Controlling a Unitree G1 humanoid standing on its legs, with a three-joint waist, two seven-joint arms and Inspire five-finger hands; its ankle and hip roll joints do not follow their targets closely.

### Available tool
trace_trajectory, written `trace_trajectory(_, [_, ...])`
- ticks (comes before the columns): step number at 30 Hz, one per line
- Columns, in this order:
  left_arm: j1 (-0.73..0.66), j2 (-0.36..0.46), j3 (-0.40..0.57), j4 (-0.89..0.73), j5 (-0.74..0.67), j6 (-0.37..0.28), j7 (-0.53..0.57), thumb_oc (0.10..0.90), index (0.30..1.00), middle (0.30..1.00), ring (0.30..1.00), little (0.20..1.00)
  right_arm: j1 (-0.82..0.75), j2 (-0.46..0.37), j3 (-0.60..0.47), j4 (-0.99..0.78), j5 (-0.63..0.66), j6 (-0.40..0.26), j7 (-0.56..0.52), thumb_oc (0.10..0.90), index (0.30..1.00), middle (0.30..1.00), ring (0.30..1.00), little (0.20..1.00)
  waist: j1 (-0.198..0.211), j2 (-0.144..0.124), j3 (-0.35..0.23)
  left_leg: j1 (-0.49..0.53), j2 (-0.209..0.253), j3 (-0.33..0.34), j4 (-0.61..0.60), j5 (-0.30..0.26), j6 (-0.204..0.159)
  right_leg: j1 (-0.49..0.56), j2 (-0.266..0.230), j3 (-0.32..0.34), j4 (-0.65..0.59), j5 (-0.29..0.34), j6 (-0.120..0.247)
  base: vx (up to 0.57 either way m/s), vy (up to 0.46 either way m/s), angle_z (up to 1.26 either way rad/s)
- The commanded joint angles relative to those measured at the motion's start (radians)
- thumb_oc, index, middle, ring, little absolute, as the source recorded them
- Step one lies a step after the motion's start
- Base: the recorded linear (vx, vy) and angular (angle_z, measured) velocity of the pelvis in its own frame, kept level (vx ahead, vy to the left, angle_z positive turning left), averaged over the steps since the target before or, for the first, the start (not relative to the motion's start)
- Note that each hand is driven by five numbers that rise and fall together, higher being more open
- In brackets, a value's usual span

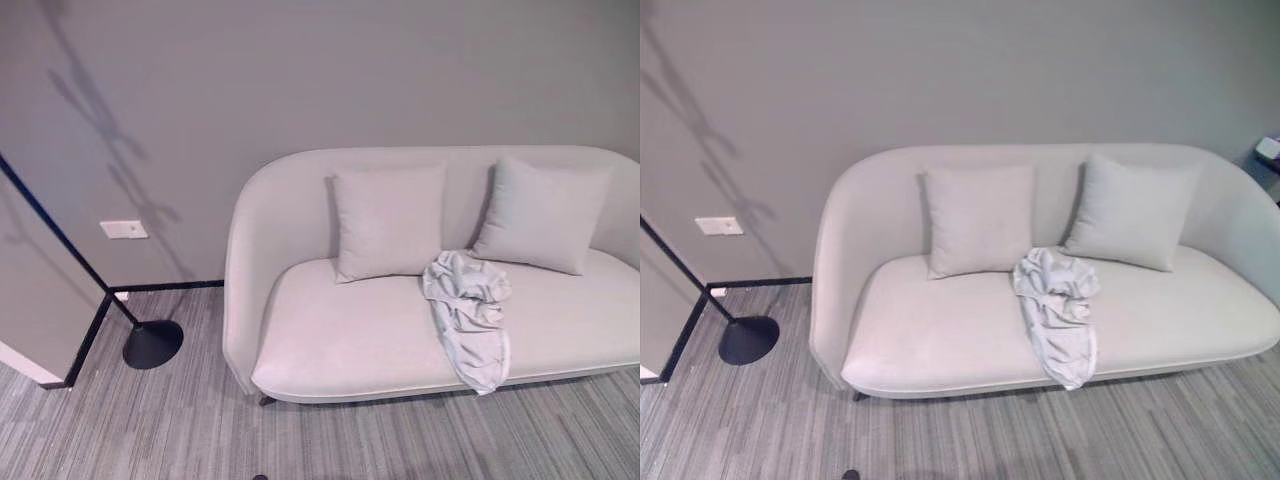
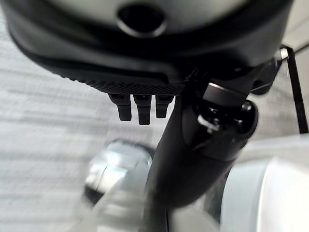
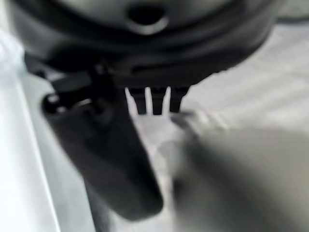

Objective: Hang the clothes on the sofa on the clothes rack.

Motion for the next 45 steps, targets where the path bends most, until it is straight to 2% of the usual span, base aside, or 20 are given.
trace_trajectory(1, [-0.077, 0.008, 0.002, -0.022, -0.003, -0.030, -0.001, 0.800, 0.900, 0.900, 0.900, 0.900, -0.125, 0.037, -0.010, -0.063, 0.005, -0.062, 0.010, 0.800, 0.900, 0.900, 0.900, 0.900, 0.013, -0.031, 0.063, 0.023, 0.088, -0.024, -0.045, 0.241, -0.020, 0.009, -0.065, 0.033, -0.118, 0.047, 0.028, 0.11, -0.336, -0.32])
trace_trajectory(2, [-0.075, 0.009, 0.013, -0.021, -0.013, -0.030, 0.006, 0.800, 0.900, 0.900, 0.900, 0.900, -0.120, 0.035, -0.009, -0.066, 0.007, -0.065, 0.008, 0.800, 0.900, 0.900, 0.900, 0.900, 0.014, -0.031, 0.061, 0.019, 0.102, 0.010, -0.052, 0.291, -0.025, 0.019, -0.045, 0.022, -0.141, 0.050, 0.017, 0.11, -0.348, -0.28])
trace_trajectory(4, [-0.068, -0.001, 0.020, -0.019, -0.017, -0.027, -0.002, 0.800, 0.900, 0.900, 0.900, 0.900, -0.109, 0.023, 0.008, -0.067, -0.014, -0.060, 0.009, 0.800, 0.900, 0.900, 0.900, 0.900, 0.016, -0.032, 0.055, 0.009, 0.067, 0.026, -0.039, 0.248, 0.002, 0.022, -0.020, 0.012, -0.170, 0.042, 0.001, 0.11, -0.376, -0.06])
trace_trajectory(6, [-0.069, -0.006, 0.018, -0.027, -0.016, -0.026, -0.008, 0.800, 0.900, 0.900, 0.900, 0.900, -0.097, 0.009, 0.021, -0.072, -0.038, -0.059, 0.011, 0.800, 0.900, 0.900, 0.900, 0.900, 0.025, -0.037, 0.052, -0.017, -0.069, -0.042, -0.023, 0.101, 0.055, 0.012, -0.008, 0.011, -0.170, 0.028, -0.010, 0.09, -0.353, 0.31])
trace_trajectory(8, [-0.067, -0.005, 0.028, -0.017, -0.017, -0.027, -0.010, 0.800, 0.900, 0.900, 0.900, 0.900, -0.092, 0.002, 0.021, -0.074, -0.048, -0.057, 0.006, 0.800, 0.900, 0.900, 0.900, 0.900, 0.022, -0.056, 0.052, -0.031, -0.218, -0.026, -0.020, -0.081, 0.123, 0.007, -0.009, 0.002, -0.170, 0.027, -0.015, 0.06, -0.309, 0.11])
trace_trajectory(10, [-0.060, -0.010, 0.036, -0.003, -0.014, -0.018, -0.020, 0.800, 0.900, 0.900, 0.900, 0.900, -0.094, 0.000, 0.025, -0.070, -0.069, -0.052, 0.000, 0.800, 0.900, 0.900, 0.900, 0.900, 0.017, -0.052, 0.039, -0.048, -0.318, 0.035, -0.025, -0.141, 0.173, -0.011, 0.008, -0.001, -0.170, 0.028, -0.018, 0.08, -0.187, -0.01])
trace_trajectory(12, [-0.042, -0.019, 0.036, 0.013, 0.005, -0.014, -0.022, 0.800, 0.900, 0.900, 0.900, 0.900, -0.114, 0.005, 0.065, -0.130, -0.156, -0.060, -0.046, 0.800, 0.900, 0.900, 0.900, 0.900, 0.026, -0.028, 0.023, -0.090, -0.460, 0.027, -0.086, -0.122, 0.204, -0.032, 0.081, 0.009, -0.170, 0.027, -0.036, 0.17, -0.169, 0.03])
trace_trajectory(17, [-0.015, -0.032, 0.041, 0.003, 0.003, -0.005, -0.004, 0.800, 0.900, 0.900, 0.900, 0.900, -0.196, 0.008, 0.140, -0.226, -0.317, -0.044, -0.136, 0.800, 0.900, 0.900, 0.900, 0.900, 0.045, -0.025, 0.037, -0.104, -0.440, 0.108, -0.116, -0.081, 0.209, 0.013, 0.152, 0.026, -0.170, -0.016, -0.050, 0.16, -0.076, -0.11])
trace_trajectory(21, [0.007, -0.010, 0.014, -0.070, 0.031, -0.019, 0.018, 0.800, 0.900, 0.900, 0.900, 0.900, -0.227, -0.004, 0.202, -0.382, -0.506, -0.037, -0.215, 0.800, 0.900, 0.900, 0.900, 0.900, 0.046, -0.111, 0.039, -0.070, -0.428, 0.157, -0.062, -0.131, 0.255, 0.075, 0.167, 0.057, -0.139, -0.045, -0.064, 0.28, -0.037, -0.23])
trace_trajectory(22, [0.007, -0.009, 0.014, -0.071, 0.031, -0.019, 0.018, 0.800, 0.900, 0.900, 0.900, 0.900, -0.226, -0.003, 0.202, -0.382, -0.507, -0.037, -0.215, 0.800, 0.900, 0.900, 0.900, 0.900, 0.048, -0.111, 0.039, -0.070, -0.427, 0.159, -0.061, -0.133, 0.256, 0.075, 0.166, 0.059, -0.137, -0.046, -0.063, 0.27, -0.015, -0.37])
trace_trajectory(24, [-0.011, 0.023, -0.013, -0.123, 0.046, -0.028, 0.041, 0.800, 0.900, 0.900, 0.900, 0.900, -0.308, 0.013, 0.211, -0.392, -0.573, -0.017, -0.262, 0.800, 0.900, 0.900, 0.900, 0.900, 0.081, -0.145, 0.053, -0.052, -0.405, 0.210, -0.037, -0.182, 0.263, 0.024, 0.160, 0.033, 0.037, -0.031, 0.015, 0.17, 0.006, -0.43])
trace_trajectory(26, [-0.030, 0.034, -0.032, -0.147, 0.040, -0.031, 0.049, 0.800, 0.900, 0.900, 0.900, 0.900, -0.359, 0.001, 0.205, -0.420, -0.608, 0.004, -0.291, 0.800, 0.900, 0.900, 0.900, 0.900, 0.062, -0.125, 0.081, -0.032, -0.388, 0.200, -0.020, -0.196, 0.275, -0.078, 0.130, 0.021, 0.229, 0.038, 0.103, 0.09, 0.069, -0.58])
trace_trajectory(28, [-0.038, 0.036, -0.053, -0.159, 0.047, -0.030, 0.065, 0.800, 0.900, 0.900, 0.900, 0.900, -0.386, -0.009, 0.178, -0.459, -0.643, 0.026, -0.341, 0.800, 0.900, 0.900, 0.900, 0.900, 0.047, -0.095, 0.100, -0.017, -0.367, 0.189, -0.030, -0.192, 0.278, -0.140, 0.097, 0.004, 0.327, 0.078, 0.133, 0.09, 0.035, 0.15])
trace_trajectory(29, [-0.048, 0.034, -0.078, -0.170, 0.054, -0.030, 0.076, 0.800, 0.900, 0.900, 0.900, 0.900, -0.409, -0.010, 0.157, -0.477, -0.648, 0.043, -0.394, 0.800, 0.900, 0.900, 0.900, 0.900, 0.052, -0.075, 0.100, -0.012, -0.350, 0.171, -0.057, -0.188, 0.269, -0.136, 0.008, -0.055, 0.282, 0.048, 0.086, 0.14, -0.053, 0.54])
trace_trajectory(31, [-0.056, 0.027, -0.097, -0.166, 0.066, -0.035, 0.082, 0.800, 0.900, 0.900, 0.900, 0.900, -0.416, -0.026, 0.151, -0.480, -0.666, 0.059, -0.412, 0.800, 0.900, 0.900, 0.900, 0.900, 0.052, -0.065, 0.097, 0.003, -0.339, 0.139, -0.094, -0.195, 0.255, -0.122, -0.060, -0.058, 0.186, 0.022, 0.044, 0.19, -0.110, 0.40])
trace_trajectory(36, [-0.097, 0.004, -0.145, -0.118, 0.106, -0.044, 0.101, 0.800, 0.900, 0.900, 0.900, 0.900, -0.425, -0.081, 0.133, -0.409, -0.682, 0.074, -0.448, 0.800, 0.900, 0.900, 0.900, 0.900, 0.039, -0.081, 0.114, 0.004, -0.336, 0.051, -0.106, -0.218, 0.225, -0.131, -0.171, 0.105, -0.055, 0.172, 0.065, 0.16, -0.157, 0.59])
trace_trajectory(37, [-0.092, 0.013, -0.134, -0.102, 0.113, -0.046, 0.112, 0.800, 0.900, 0.900, 0.900, 0.900, -0.415, -0.075, 0.101, -0.343, -0.628, 0.068, -0.471, 0.800, 0.900, 0.900, 0.900, 0.900, 0.049, -0.116, 0.109, 0.006, -0.346, 0.025, -0.116, -0.221, 0.216, -0.122, -0.176, 0.111, -0.079, 0.180, 0.087, 0.27, -0.271, 0.81])
trace_trajectory(39, [-0.095, 0.019, -0.115, -0.089, 0.099, -0.044, 0.112, 0.800, 0.900, 0.900, 0.900, 0.900, -0.448, -0.071, 0.111, -0.238, -0.571, 0.054, -0.451, 0.800, 0.900, 0.900, 0.900, 0.900, 0.061, -0.130, 0.106, 0.000, -0.334, -0.005, -0.128, -0.214, 0.203, -0.119, -0.155, 0.075, -0.102, 0.185, 0.090, 0.23, -0.238, 0.94])
trace_trajectory(42, [-0.090, 0.021, -0.124, -0.093, 0.089, -0.047, 0.104, 0.800, 0.900, 0.900, 0.900, 0.900, -0.494, -0.074, 0.120, -0.132, -0.500, 0.036, -0.420, 0.800, 0.900, 0.900, 0.900, 0.900, 0.070, -0.121, 0.116, -0.021, -0.309, -0.035, -0.133, -0.201, 0.183, -0.113, -0.134, 0.042, -0.130, 0.173, 0.080, 0.12, -0.188, 0.86])
trace_trajectory(45, [-0.104, 0.013, -0.210, -0.141, 0.101, -0.074, 0.114, 0.800, 0.900, 0.900, 0.900, 0.900, -0.636, -0.145, 0.114, 0.013, -0.438, 0.018, -0.462, 0.800, 0.900, 0.900, 0.900, 0.900, 0.098, -0.079, 0.175, -0.129, -0.272, -0.094, -0.142, -0.153, 0.137, -0.146, -0.108, -0.016, -0.170, 0.155, 0.072, -0.07, -0.149, 0.25])
